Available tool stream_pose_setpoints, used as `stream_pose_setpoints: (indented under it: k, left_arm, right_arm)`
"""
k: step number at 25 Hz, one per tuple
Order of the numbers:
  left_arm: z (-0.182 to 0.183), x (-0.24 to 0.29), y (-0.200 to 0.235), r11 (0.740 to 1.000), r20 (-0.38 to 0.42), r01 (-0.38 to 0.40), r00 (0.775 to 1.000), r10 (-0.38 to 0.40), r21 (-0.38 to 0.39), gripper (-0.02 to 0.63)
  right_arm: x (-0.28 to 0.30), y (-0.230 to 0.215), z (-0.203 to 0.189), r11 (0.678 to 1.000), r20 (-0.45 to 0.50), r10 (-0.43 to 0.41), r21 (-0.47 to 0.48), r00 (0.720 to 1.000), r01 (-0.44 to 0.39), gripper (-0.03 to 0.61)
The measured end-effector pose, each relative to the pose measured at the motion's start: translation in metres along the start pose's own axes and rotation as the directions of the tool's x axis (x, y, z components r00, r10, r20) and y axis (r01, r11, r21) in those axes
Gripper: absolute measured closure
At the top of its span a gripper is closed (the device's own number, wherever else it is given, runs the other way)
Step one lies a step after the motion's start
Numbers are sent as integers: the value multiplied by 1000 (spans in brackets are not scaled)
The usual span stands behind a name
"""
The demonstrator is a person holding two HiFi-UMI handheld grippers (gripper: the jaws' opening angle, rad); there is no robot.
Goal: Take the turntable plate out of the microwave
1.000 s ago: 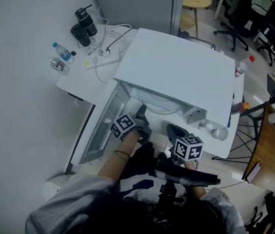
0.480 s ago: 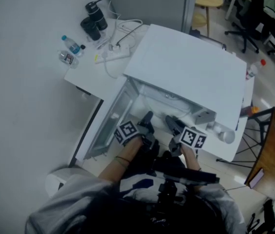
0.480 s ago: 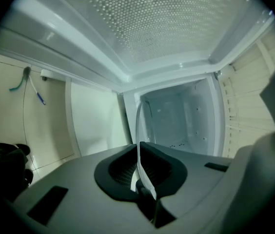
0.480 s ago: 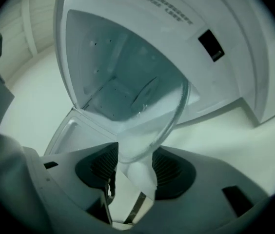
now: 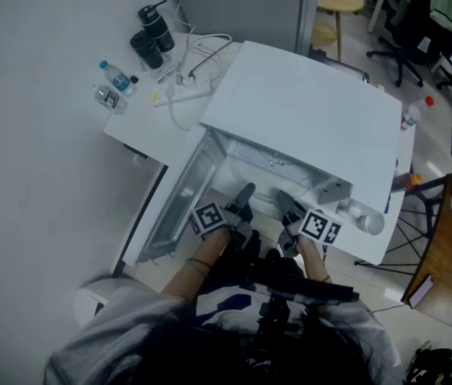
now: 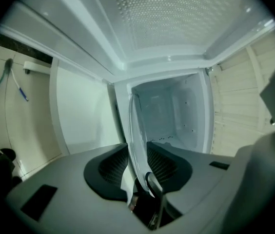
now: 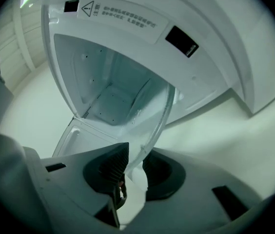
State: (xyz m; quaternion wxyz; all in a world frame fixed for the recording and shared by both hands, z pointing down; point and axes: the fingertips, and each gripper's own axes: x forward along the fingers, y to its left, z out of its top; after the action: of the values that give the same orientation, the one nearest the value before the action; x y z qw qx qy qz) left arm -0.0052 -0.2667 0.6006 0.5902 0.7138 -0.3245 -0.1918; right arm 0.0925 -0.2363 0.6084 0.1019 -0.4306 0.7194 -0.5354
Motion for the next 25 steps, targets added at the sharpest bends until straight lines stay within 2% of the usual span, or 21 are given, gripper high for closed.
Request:
stream_pose_setpoints:
  k: [3, 5, 8, 11, 13, 15, 16, 18, 25]
  left_arm:
    - [-5, 8, 4, 996, -55, -13, 998, 17, 85, 464]
    - [-11, 18, 1, 994, -105, 24, 994, -13, 103, 454]
    - [-6, 35, -11, 992, -84, 121, 989, -119, 22, 453]
    - [3, 49, -12, 986, -53, 162, 985, -164, -44, 454]
    - [2, 52, -15, 975, -75, 209, 974, -214, -72, 456]
    - [2, 50, -19, 960, -52, 249, 965, -257, -129, 468]
    - [2, 48, -19, 956, -32, 249, 966, -257, -155, 501]
    - [2, 43, -18, 954, 5, 243, 969, -246, -175, 520]
    - [-10, 22, -21, 962, 83, 211, 976, -199, -174, 525]
  right_arm:
    - [-4, 4, -3, 1000, -7, 7, -22, 1000, -7, 503]
    - [-6, 7, -3, 999, -14, 5, -34, 1000, -6, 502]
    - [-10, 11, -7, 999, -28, 16, -36, 999, -17, 502]
    - [-13, 11, -16, 999, -52, 23, -41, 998, -25, 500]
    - [-14, 11, -21, 999, -65, 19, -47, 998, -22, 498]
    - [-17, 9, -23, 998, -76, -1, -60, 997, -4, 495]
    - [-19, 8, -24, 997, -83, -13, -71, 996, 7, 495]
    - [-20, 10, -25, 995, -96, -8, -98, 995, -1, 492]
    - [-35, 14, -36, 989, -143, 45, -136, 989, -65, 480]
